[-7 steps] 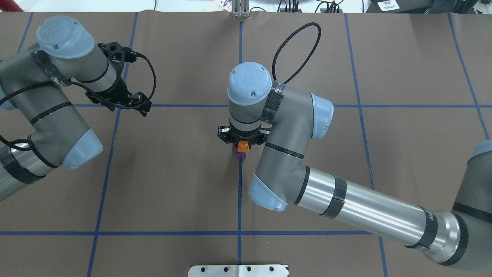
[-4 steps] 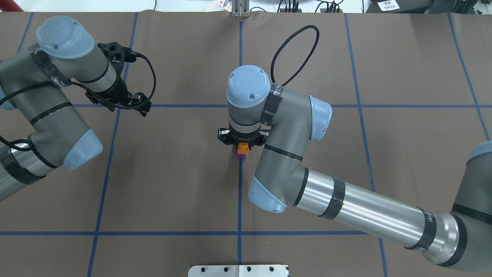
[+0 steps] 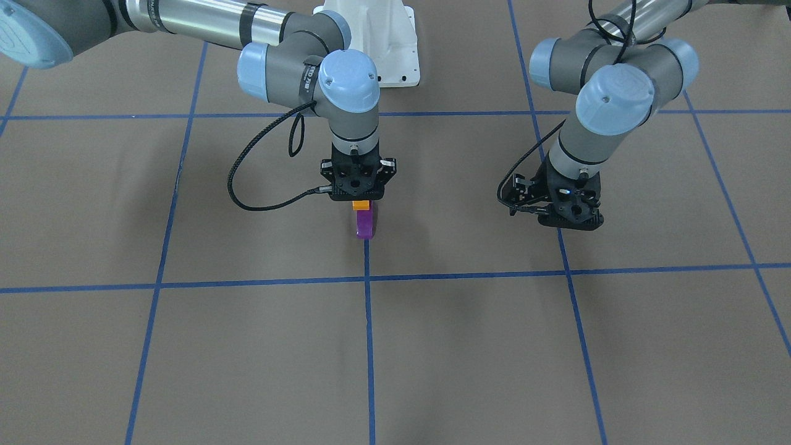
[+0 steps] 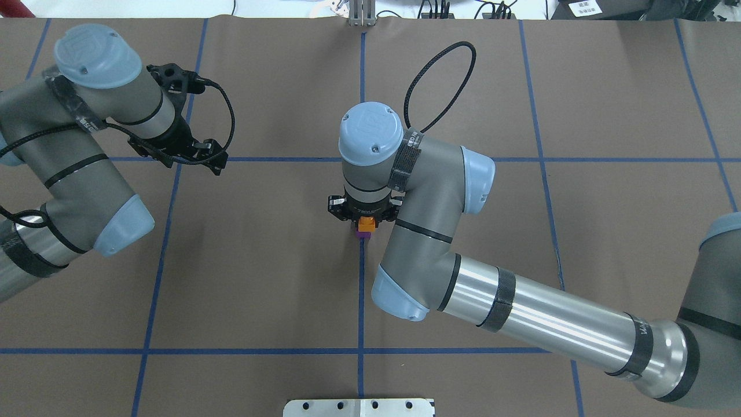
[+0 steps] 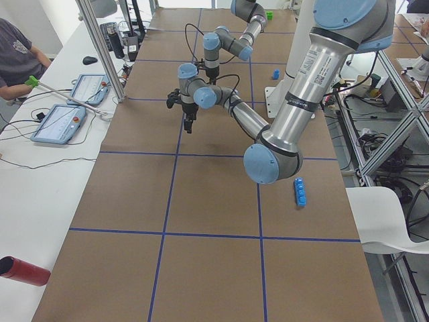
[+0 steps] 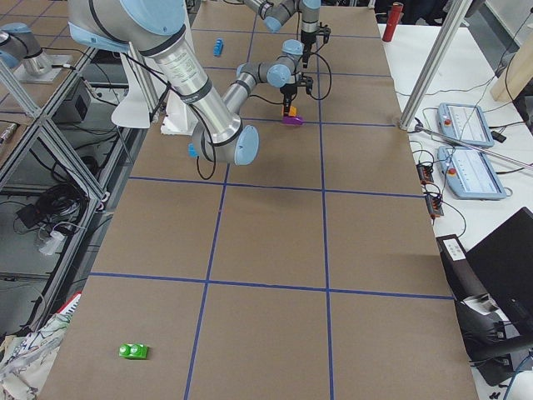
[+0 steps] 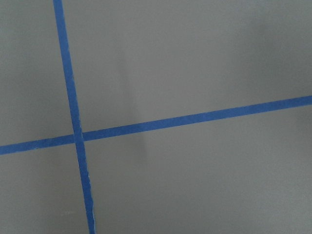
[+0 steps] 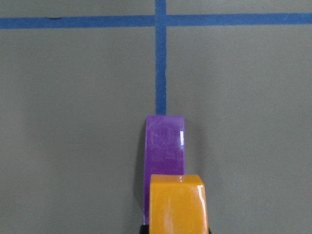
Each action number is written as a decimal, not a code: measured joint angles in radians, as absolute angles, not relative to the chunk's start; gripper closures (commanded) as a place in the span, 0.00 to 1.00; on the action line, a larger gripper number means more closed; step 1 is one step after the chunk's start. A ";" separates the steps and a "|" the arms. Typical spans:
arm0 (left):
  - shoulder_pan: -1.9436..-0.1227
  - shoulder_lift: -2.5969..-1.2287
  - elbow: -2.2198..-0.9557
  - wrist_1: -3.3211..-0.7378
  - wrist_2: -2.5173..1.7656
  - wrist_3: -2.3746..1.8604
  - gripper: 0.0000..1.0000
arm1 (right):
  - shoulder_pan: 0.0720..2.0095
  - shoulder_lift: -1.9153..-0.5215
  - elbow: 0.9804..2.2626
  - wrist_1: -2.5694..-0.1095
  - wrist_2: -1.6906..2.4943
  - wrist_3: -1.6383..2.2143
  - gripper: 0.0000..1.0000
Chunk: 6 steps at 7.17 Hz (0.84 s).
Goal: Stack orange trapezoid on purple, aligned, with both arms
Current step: 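Lower the orange block onto the purple block, aligning their edges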
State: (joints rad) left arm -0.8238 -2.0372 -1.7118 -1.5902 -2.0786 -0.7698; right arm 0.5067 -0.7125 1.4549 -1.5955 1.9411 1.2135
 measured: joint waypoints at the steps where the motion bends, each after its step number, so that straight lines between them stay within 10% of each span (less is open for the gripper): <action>1: -0.824 -2.037 -1.712 -1.591 -2.079 -0.770 0.00 | 0.506 -0.715 1.454 -1.586 1.941 1.213 1.00; 6: -0.824 -2.037 -1.719 -1.589 -2.079 -0.772 0.00 | 0.508 -0.711 1.442 -1.574 1.940 1.216 1.00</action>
State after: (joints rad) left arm -0.8238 -2.0371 -1.7189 -1.5893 -2.0785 -0.7715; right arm 0.5078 -0.7114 1.4424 -1.5736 1.9405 1.2163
